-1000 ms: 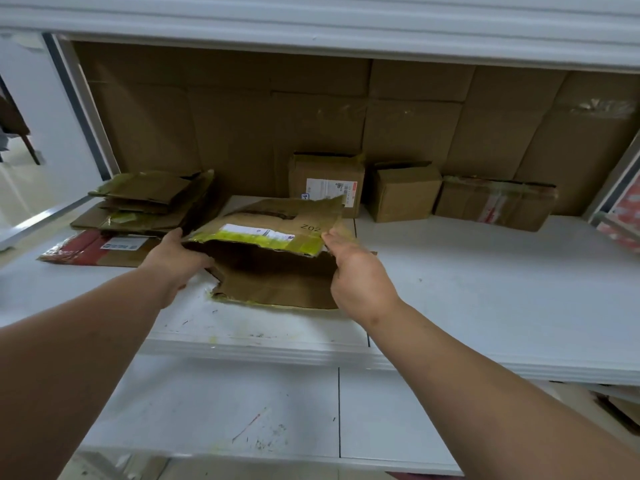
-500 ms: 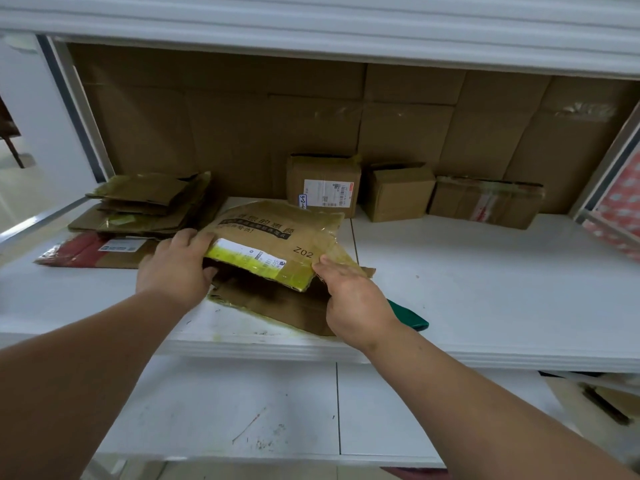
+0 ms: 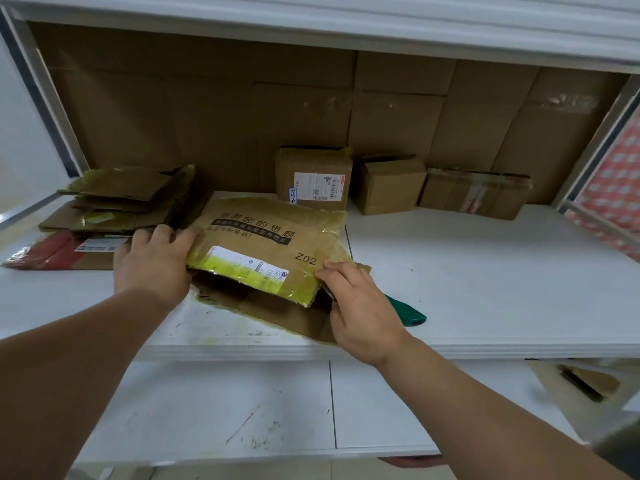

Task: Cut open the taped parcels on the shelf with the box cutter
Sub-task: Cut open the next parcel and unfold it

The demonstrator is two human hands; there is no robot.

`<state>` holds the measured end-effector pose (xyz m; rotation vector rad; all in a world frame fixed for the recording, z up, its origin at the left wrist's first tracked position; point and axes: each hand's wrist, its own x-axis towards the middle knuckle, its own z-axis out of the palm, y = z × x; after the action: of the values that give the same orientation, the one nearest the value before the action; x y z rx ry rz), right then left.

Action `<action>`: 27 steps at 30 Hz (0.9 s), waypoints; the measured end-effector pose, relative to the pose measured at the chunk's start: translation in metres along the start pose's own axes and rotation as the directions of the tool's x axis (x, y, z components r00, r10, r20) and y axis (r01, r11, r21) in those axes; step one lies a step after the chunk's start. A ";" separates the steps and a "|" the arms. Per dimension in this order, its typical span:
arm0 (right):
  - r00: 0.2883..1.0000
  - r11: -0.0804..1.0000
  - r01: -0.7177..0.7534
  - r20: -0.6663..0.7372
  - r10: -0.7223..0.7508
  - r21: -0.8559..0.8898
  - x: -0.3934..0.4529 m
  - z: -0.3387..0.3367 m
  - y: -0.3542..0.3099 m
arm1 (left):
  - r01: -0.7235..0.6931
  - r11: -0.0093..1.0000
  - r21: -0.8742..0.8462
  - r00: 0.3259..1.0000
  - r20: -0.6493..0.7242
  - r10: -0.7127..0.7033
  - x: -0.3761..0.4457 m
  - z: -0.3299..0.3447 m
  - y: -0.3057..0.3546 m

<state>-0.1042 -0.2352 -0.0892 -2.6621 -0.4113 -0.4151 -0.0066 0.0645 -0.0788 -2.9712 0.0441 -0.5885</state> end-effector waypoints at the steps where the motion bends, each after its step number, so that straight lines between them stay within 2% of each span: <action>1: 1.000 1.000 -0.006 -0.011 0.006 0.015 -0.001 0.000 0.001 | -0.009 1.000 0.005 1.000 0.008 0.009 0.001 0.001 0.002; 7: 0.999 0.999 -0.034 -0.027 0.035 0.032 0.004 0.000 0.003 | -0.093 0.995 0.032 0.993 0.082 0.090 0.011 0.007 0.001; 12: 1.000 1.000 -0.006 0.021 0.006 -0.031 0.012 0.007 -0.003 | -0.055 0.998 -0.004 0.947 0.316 0.054 0.024 -0.004 -0.001; 14: 0.999 0.999 0.005 0.047 -0.003 -0.041 0.016 0.010 -0.006 | -0.053 0.995 -0.088 0.938 0.338 0.080 0.023 -0.014 0.007; 16: 0.997 0.998 0.026 0.073 -0.022 -0.055 0.020 0.010 -0.007 | -0.205 0.972 -0.117 0.939 0.256 0.228 0.016 -0.025 0.024; 18: 0.995 0.998 0.044 0.089 -0.041 -0.035 0.023 0.010 -0.005 | -0.400 0.912 -0.091 0.896 0.173 0.410 0.008 -0.033 0.047; 20: 0.992 0.998 0.061 0.105 -0.064 0.025 0.025 0.007 0.000 | -0.489 0.869 -0.067 0.849 0.193 0.493 0.004 -0.039 0.068; 23: 0.998 0.967 0.007 0.055 -0.022 0.253 0.030 -0.001 0.012 | -0.502 0.863 -0.054 0.815 0.303 0.493 0.005 -0.044 0.085; 25: 0.991 0.901 -0.105 -0.029 0.129 0.421 0.038 -0.008 0.025 | -0.503 0.857 -0.110 0.799 0.318 0.510 0.003 -0.047 0.089; 27: 0.955 0.833 -0.237 -0.037 0.294 0.500 0.044 -0.013 0.041 | -0.495 0.851 -0.176 0.790 0.317 0.525 -0.001 -0.048 0.093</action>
<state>-0.0525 -0.2668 -0.0773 -2.1405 -0.0846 -0.3181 -0.0268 -0.0328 -0.0456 -2.8895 0.8317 0.0255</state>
